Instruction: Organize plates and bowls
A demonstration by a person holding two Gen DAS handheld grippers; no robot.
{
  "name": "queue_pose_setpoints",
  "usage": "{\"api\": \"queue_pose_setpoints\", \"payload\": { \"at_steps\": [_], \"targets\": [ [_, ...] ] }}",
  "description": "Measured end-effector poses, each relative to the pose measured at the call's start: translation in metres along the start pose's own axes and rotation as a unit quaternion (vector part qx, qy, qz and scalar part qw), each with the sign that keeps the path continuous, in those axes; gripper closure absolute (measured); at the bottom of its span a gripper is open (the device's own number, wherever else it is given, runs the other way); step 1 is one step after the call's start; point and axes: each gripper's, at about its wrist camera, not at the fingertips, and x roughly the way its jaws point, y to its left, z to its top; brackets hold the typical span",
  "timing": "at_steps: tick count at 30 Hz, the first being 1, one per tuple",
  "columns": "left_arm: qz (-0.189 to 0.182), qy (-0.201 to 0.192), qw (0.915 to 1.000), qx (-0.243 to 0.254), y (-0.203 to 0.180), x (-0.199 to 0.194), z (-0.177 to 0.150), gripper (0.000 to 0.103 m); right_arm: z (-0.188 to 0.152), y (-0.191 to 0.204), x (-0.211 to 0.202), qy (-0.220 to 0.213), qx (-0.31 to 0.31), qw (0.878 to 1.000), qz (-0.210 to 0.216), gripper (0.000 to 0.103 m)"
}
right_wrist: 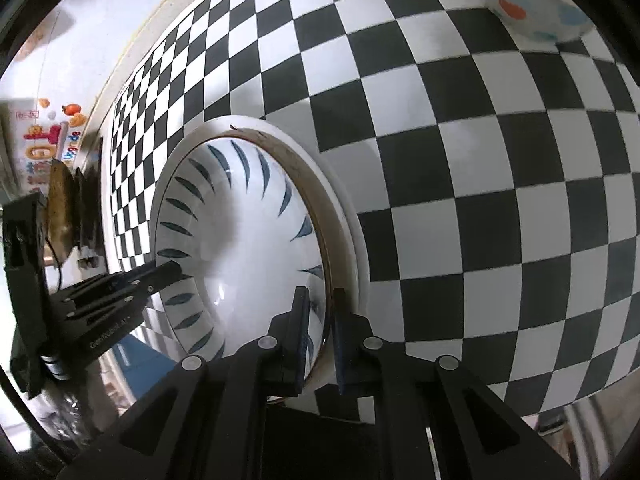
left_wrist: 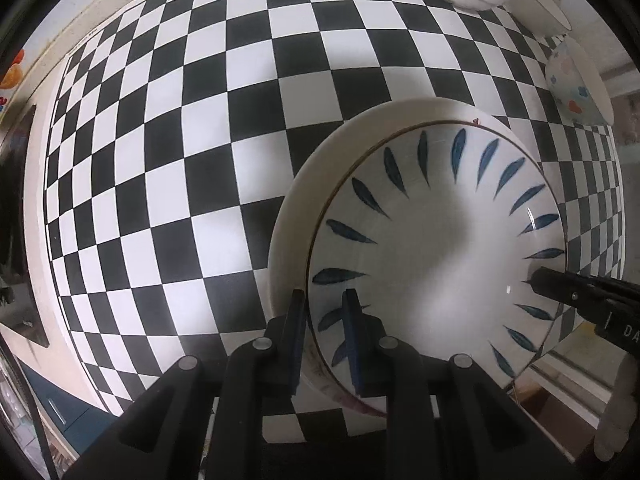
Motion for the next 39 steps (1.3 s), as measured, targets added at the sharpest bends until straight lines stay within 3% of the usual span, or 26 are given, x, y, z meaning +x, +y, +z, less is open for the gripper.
{"api": "queue_pose_setpoints", "payload": {
  "at_steps": [11, 19, 29, 39],
  "targets": [
    [0.005, -0.001, 0.9998, -0.019, 0.004, -0.005, -0.012, 0.087, -0.008, 0.012, 0.001, 0.001, -0.024, 0.999, -0.028, 0.091],
    [0.01, -0.014, 0.999, -0.04, 0.002, -0.023, -0.021, 0.087, -0.016, 0.028, -0.013, -0.023, -0.051, 0.996, -0.066, 0.091],
    [0.017, -0.073, 0.996, -0.049, -0.023, -0.087, -0.048, 0.087, -0.037, 0.066, -0.07, -0.083, -0.1, 0.988, -0.087, 0.091],
    [0.003, -0.134, 0.9893, -0.057, -0.022, -0.159, -0.088, 0.086, -0.087, 0.11, -0.142, -0.141, -0.126, 0.977, -0.1, 0.091]
  ]
}}
